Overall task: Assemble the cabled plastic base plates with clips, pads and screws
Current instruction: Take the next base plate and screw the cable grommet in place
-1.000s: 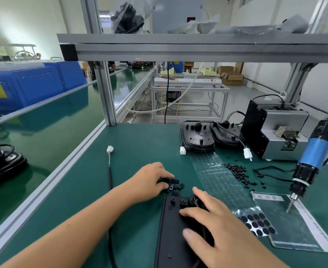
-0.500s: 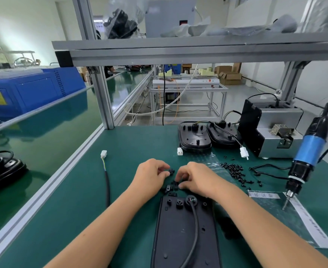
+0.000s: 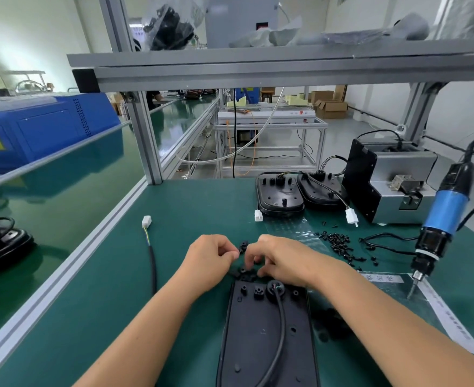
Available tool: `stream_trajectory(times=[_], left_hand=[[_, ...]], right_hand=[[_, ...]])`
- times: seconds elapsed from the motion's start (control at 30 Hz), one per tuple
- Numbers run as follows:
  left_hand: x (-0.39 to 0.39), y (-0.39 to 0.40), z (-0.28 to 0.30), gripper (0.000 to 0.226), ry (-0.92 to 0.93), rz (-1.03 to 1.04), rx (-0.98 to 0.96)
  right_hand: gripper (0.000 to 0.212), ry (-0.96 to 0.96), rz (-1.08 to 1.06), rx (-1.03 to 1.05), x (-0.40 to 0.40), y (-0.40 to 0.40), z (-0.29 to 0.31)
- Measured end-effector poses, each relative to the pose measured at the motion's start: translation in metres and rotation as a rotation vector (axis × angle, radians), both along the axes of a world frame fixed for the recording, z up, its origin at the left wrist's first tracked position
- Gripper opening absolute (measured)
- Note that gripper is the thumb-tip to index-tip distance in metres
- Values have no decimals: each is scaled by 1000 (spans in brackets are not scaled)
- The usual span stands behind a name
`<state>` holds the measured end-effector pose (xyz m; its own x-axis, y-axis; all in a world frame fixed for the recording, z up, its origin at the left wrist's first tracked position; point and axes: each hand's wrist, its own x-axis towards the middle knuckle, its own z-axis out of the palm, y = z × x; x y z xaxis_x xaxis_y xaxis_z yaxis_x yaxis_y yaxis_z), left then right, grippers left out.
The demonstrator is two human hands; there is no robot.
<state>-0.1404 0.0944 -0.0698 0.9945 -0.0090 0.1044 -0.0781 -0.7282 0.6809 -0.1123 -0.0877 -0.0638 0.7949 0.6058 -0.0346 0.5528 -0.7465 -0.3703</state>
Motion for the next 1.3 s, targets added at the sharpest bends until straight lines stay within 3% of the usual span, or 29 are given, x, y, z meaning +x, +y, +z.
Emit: stream_trajectory(times=[0.3, 0.57, 0.73, 0.83, 0.93, 1.03, 1.17, 1.3], left_hand=[[-11, 2, 1, 8, 29, -57, -122], [-21, -5, 9, 20, 11, -208, -643], [-25, -7, 12, 24, 21, -264, -786], [-24, -6, 12, 18, 63, -263, -833], [-23, -2, 11, 15, 165, -295, -978], [-22, -1, 11, 14, 235, -314, -1073], [-23, -1, 12, 10, 309, -335, -1107], [-25, -2, 16, 12, 386, -384, -980]], right_hand=[[12, 0, 23, -52, -3, 1, 8], [12, -21, -276, 658, -32, 4, 23], [7, 240, -297, 914, -47, -1, 30], [12, 280, -242, 850, -52, -10, 27], [32, 172, -71, 554, -56, -34, 28], [32, 327, 68, 392, -60, -45, 26], [25, 342, 85, 418, -62, -39, 18], [15, 258, -13, 498, -64, -32, 9]])
